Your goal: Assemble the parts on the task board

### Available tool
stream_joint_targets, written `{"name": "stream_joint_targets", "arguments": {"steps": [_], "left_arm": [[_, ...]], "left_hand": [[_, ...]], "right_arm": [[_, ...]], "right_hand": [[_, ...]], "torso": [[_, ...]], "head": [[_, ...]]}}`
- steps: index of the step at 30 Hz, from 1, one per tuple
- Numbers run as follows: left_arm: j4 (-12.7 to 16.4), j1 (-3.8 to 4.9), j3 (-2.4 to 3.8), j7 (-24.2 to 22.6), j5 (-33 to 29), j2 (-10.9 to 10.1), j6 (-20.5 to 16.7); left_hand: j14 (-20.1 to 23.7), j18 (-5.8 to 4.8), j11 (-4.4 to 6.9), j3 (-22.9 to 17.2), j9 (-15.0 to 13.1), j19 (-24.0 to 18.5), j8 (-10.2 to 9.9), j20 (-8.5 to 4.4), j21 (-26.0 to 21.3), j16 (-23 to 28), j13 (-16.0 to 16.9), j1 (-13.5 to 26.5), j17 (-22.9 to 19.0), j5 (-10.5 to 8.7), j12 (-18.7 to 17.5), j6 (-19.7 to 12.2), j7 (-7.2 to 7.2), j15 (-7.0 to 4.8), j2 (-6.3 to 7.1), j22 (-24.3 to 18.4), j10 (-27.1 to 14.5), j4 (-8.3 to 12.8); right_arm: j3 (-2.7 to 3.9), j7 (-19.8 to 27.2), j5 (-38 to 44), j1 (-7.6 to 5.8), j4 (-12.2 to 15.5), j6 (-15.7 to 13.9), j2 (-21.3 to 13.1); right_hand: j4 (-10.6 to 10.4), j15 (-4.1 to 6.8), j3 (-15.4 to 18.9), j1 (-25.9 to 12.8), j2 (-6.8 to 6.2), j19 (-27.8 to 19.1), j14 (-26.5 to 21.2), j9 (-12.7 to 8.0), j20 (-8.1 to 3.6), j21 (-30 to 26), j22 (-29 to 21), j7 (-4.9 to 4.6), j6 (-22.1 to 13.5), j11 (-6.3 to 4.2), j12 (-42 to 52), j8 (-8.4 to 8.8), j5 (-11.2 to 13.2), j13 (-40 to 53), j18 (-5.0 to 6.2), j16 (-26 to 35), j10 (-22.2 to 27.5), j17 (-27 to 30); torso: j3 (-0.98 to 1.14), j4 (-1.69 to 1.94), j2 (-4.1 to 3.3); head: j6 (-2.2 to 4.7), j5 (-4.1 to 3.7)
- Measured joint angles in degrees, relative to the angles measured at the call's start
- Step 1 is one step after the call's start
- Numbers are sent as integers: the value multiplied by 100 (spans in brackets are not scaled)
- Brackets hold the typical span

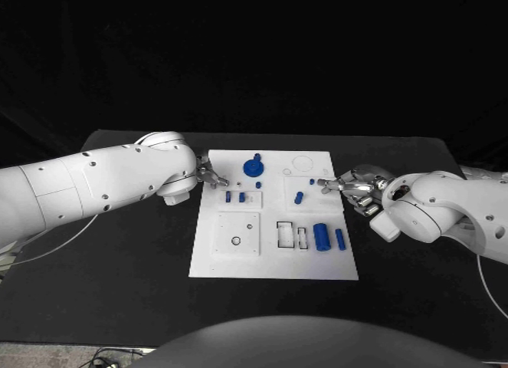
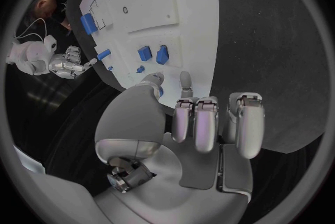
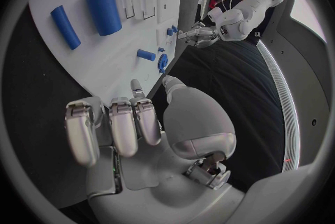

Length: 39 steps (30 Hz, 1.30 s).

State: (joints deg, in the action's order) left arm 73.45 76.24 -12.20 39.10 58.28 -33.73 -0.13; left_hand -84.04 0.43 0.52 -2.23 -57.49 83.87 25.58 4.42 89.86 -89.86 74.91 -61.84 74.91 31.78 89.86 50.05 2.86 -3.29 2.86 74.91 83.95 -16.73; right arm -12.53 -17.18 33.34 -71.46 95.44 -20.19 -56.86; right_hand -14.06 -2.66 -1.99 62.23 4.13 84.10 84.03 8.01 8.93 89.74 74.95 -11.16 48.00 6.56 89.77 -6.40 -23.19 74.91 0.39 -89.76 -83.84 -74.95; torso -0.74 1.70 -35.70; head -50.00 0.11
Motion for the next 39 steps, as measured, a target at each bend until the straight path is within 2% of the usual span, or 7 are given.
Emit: {"name": "stream_joint_targets", "arguments": {"steps": [6, 12, 14, 19, 25, 39], "left_arm": [[-38, 0, -2, 4, -19, 48, 21], [-47, -1, -2, 5, -28, 62, 42], [-47, -1, -2, 7, -30, 68, 52], [-51, -1, -3, 16, -36, 87, 87], [-58, -1, -3, 34, -39, 110, 127], [-82, -2, -4, 71, -44, 136, 181]], "left_hand": [[0, 0, 0, 0, 8, 0, 0, 0, 0, 0, 0, -256, 0, -264, 0, 21, -21, 0, -16, 0, 0, 0], [0, 0, 0, -16, 8, 0, 28, 0, 0, 0, 0, -292, 0, -305, 0, 21, -21, 0, 9, 0, 0, 15], [0, 0, 0, -16, 8, 0, 28, 0, 0, 0, 0, -326, 0, -309, 0, 21, -21, 0, -22, 0, 0, 15], [0, 0, 0, -90, 15, 0, 28, 0, 0, 0, 0, -644, 0, -392, 0, 21, -21, 0, -34, 0, 0, 9], [0, 0, 21, -205, 28, 0, 28, 0, 0, 0, 0, -1021, 0, -399, 0, 21, -21, 0, -89, 0, 21, 28], [0, 0, 21, -221, 30, 0, 28, 0, 0, 0, 0, -1053, 0, -399, 0, 21, -21, 0, -73, 0, 21, 13]], "right_arm": [[0, 0, 1, 0, 3, 0, 3], [0, 0, 2, 0, 4, 0, 5], [0, 0, 3, 0, 4, 0, 5], [0, 0, 4, 0, 9, 0, 8], [0, 0, 4, 0, 13, 0, 8], [0, 0, 5, 0, 18, 1, 10]], "right_hand": [[0, 0, 0, 0, 0, 0, 0, 0, 0, 0, 0, 0, 0, 0, 0, 0, 0, 0, 0, 0, 0, 0], [0, 0, 0, 0, 0, 0, 0, 0, 0, 0, -1, 0, 0, 0, 0, 0, 0, 0, 0, 0, 0, 1], [0, 0, 0, 0, 0, 0, 0, 0, 0, 0, -1, 0, 0, 0, 0, 0, 0, 0, 0, 0, 0, 1], [0, 0, 0, 0, 0, 0, 0, 0, 0, 0, -1, 0, 0, 0, 0, 0, 0, 0, 0, 0, 0, 1], [0, 0, 0, 30, 30, 0, 0, 0, 0, 0, -1, 0, 0, 16, 0, 0, 0, 0, 0, 0, -16, 2], [0, 0, 0, 30, 30, 0, 0, 0, 0, 0, -3, 0, 0, 16, 0, 0, 0, -1, 0, 0, -16, 3]], "torso": [[-1, -3, 1], [-1, -3, 1], [-2, -3, 1], [-2, -3, 1], [-1, -1, 1], [0, 0, 3]], "head": [[0, -3], [0, -10], [0, -12], [0, -14], [0, -16], [0, -12]]}}
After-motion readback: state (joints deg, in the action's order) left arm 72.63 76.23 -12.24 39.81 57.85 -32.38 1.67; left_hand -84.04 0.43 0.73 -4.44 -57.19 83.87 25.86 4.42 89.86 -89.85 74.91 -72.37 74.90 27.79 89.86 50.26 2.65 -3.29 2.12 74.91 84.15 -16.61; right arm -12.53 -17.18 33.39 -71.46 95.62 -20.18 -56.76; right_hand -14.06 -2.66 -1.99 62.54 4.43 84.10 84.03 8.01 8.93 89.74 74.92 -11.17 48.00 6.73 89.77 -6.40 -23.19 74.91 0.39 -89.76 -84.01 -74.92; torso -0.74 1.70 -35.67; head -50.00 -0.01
